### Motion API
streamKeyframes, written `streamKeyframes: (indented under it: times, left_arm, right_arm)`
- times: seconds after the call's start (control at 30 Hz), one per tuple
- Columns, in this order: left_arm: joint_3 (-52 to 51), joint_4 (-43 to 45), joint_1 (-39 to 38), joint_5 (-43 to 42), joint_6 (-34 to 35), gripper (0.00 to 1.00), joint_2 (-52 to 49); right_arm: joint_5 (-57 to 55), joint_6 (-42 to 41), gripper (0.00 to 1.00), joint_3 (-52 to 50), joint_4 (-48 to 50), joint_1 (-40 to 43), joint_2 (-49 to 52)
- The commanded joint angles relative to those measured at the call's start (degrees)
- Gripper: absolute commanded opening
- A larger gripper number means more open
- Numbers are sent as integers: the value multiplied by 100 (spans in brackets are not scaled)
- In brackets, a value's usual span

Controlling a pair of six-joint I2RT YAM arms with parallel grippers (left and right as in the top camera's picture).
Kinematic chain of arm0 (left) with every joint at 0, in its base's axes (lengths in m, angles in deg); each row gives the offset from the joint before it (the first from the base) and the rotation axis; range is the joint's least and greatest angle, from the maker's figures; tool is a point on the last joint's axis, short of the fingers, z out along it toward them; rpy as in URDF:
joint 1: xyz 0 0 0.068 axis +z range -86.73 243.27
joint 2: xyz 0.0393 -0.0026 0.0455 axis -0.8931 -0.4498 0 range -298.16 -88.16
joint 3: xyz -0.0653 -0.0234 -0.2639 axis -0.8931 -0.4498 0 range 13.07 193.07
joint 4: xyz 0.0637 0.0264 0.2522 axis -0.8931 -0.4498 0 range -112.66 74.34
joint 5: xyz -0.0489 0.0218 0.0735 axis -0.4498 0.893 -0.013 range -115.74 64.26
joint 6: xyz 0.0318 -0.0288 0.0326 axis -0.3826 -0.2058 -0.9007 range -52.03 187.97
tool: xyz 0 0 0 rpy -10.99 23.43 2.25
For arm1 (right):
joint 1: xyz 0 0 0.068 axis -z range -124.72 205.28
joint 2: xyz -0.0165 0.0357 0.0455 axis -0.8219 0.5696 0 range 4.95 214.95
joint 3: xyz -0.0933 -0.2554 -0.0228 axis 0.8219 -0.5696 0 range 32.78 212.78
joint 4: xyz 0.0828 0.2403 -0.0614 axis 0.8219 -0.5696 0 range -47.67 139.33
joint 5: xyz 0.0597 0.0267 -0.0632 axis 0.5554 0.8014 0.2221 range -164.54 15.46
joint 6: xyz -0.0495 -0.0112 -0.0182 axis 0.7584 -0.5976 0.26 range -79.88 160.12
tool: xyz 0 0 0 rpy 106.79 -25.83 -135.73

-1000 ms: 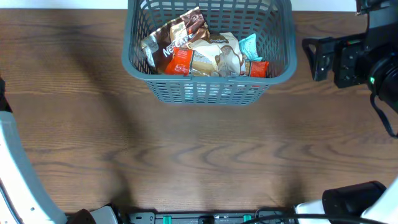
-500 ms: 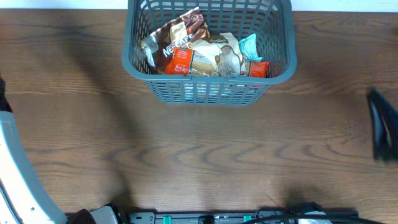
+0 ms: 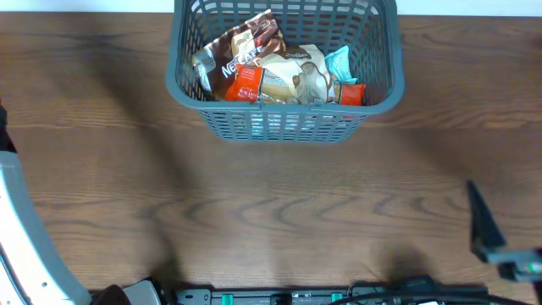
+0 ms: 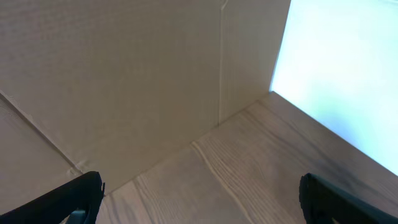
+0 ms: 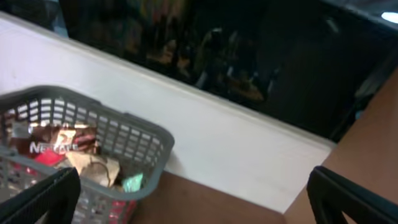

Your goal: Pack container

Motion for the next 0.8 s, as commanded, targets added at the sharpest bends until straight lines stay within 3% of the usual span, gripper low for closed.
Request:
streamKeyframes:
  times: [0.0, 0.47, 0.77]
  left_arm:
    - [-11, -4, 26, 70, 55, 99, 4]
    - [-11, -4, 26, 70, 55, 99, 4]
    - [-11, -4, 26, 70, 55, 98, 4]
  right_arm:
    - [304, 107, 99, -1113, 568, 223, -302]
    - [1062, 90, 99, -5539, 5060, 492, -756]
    - [1040, 90, 99, -7066, 5453, 850, -1985]
